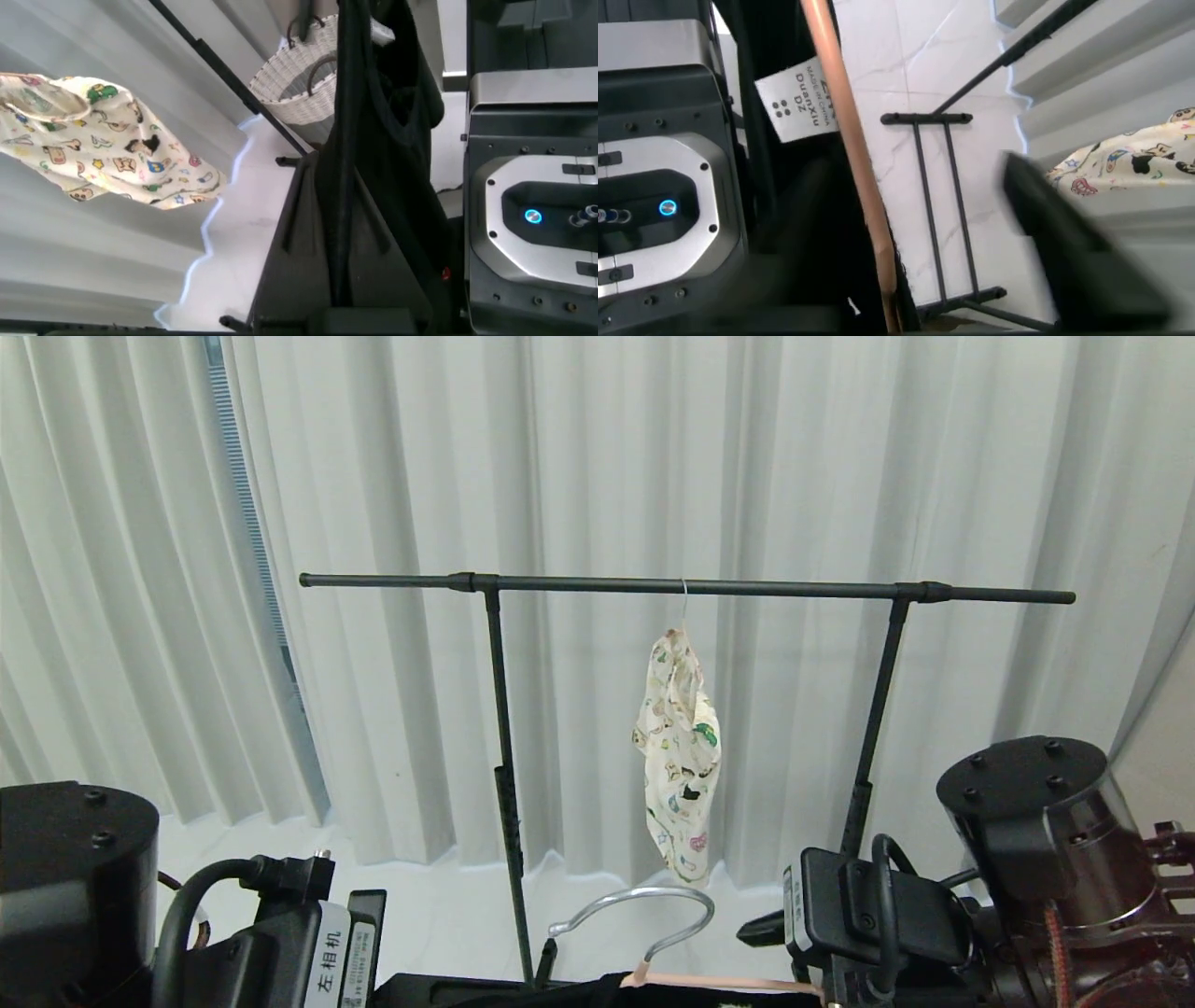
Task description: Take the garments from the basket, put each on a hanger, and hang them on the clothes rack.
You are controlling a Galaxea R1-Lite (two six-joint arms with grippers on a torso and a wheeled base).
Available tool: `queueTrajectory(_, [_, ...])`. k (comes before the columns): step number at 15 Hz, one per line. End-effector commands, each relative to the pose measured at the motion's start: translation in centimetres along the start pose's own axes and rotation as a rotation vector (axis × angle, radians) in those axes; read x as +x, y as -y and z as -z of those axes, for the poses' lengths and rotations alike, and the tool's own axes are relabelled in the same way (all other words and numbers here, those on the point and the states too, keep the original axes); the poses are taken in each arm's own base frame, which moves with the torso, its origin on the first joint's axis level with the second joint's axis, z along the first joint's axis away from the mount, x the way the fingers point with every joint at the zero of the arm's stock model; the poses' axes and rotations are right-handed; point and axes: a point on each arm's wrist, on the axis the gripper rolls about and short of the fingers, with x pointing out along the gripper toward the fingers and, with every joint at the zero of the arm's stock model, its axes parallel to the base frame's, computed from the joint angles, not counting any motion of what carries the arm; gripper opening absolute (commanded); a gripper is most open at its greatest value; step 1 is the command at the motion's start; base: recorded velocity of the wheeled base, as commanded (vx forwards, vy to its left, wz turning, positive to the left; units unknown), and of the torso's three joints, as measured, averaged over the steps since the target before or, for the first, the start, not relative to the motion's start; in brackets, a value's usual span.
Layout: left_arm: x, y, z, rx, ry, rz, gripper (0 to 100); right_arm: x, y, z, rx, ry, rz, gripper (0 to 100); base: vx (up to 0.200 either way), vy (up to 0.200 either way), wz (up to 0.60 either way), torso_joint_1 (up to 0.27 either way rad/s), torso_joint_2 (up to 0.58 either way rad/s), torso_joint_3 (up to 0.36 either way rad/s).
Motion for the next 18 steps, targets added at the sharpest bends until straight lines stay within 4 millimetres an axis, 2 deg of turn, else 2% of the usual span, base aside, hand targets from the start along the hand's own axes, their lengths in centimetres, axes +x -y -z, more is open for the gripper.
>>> queueTrajectory(1, [-0.1,-0.1,-0.3,0.008,0.011,-0.005,0,0.0,0.0,0.0,-0.001,0.002,0.000,0,0.000,0.000,0.00,0.000,0.00,0.000])
queueTrajectory(14, [0.0,-0.2,-0.2,0.006,-0.011,-0.031,0,-1.0,-0.1,-0.7,-0.018,0.064,0.023,0,0.000,0.000,0.00,0.000,0.00,0.000])
queueTrajectory(15, [0.1,-0.2,0.0,0.003,-0.023,-0.040,100,-1.2,-0.1,-0.8,-0.020,0.071,0.027,0,0.000,0.000,0.00,0.000,0.00,0.000])
queueTrajectory(18, [0.1,-0.2,0.1,-0.002,-0.030,-0.044,100,-2.1,-0.2,-1.1,-0.026,0.099,0.043,0,0.000,0.000,0.00,0.000,0.00,0.000])
